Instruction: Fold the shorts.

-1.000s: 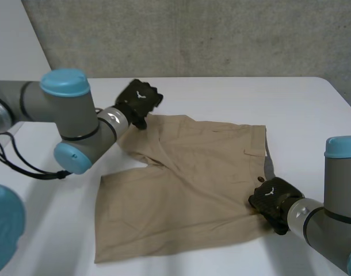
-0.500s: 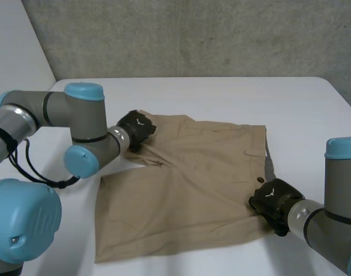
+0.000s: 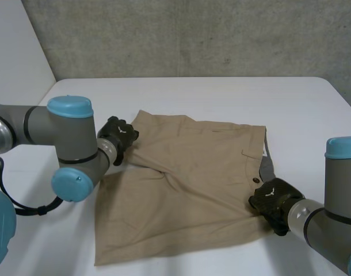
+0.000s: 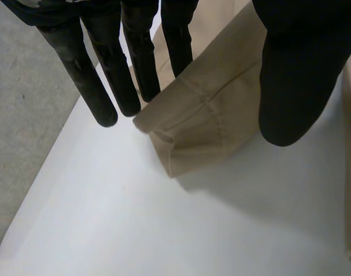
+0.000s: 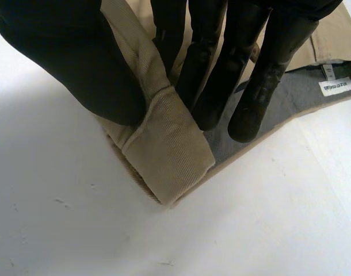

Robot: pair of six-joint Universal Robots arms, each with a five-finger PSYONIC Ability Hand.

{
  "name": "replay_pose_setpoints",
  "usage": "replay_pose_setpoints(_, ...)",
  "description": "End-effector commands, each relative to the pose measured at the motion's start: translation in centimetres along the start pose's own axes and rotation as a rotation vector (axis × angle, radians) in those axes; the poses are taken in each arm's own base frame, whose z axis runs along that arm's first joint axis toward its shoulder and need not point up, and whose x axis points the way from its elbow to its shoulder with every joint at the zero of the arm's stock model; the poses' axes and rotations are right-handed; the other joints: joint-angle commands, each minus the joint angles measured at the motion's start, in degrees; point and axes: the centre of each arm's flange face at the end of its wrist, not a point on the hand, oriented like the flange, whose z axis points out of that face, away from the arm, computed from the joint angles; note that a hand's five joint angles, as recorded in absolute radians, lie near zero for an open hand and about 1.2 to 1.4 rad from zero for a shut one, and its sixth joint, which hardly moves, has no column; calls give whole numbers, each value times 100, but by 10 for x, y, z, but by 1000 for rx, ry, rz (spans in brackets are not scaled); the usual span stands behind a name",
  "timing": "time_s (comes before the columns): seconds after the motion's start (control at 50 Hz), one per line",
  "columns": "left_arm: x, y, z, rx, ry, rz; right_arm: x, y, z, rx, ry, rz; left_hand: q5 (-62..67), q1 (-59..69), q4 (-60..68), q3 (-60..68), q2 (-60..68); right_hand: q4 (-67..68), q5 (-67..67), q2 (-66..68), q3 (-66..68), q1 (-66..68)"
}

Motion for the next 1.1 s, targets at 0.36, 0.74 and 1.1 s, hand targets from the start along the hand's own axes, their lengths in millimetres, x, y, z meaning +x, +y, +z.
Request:
replay_pose_setpoints(0.36, -31, -4, -115, -77, 13, -302, 25, -31, 1, 131, 64, 178, -385, -285, -374, -409, -386, 1152, 1304, 1239, 1171, 2424)
replay_pose_setpoints(0.74, 47, 27, -218, -171, 199, -537, 35, -41, 8, 176, 83, 291, -385, -285, -374, -409, -386, 1152, 1304, 1239, 1171, 2424)
replay_pose_setpoints(1.1, 15, -11, -135, 19, -62, -363, 50, -52, 7, 217, 131, 272, 4491, 4591, 4502, 4467, 4490, 1152, 1304, 1239, 1171, 2424)
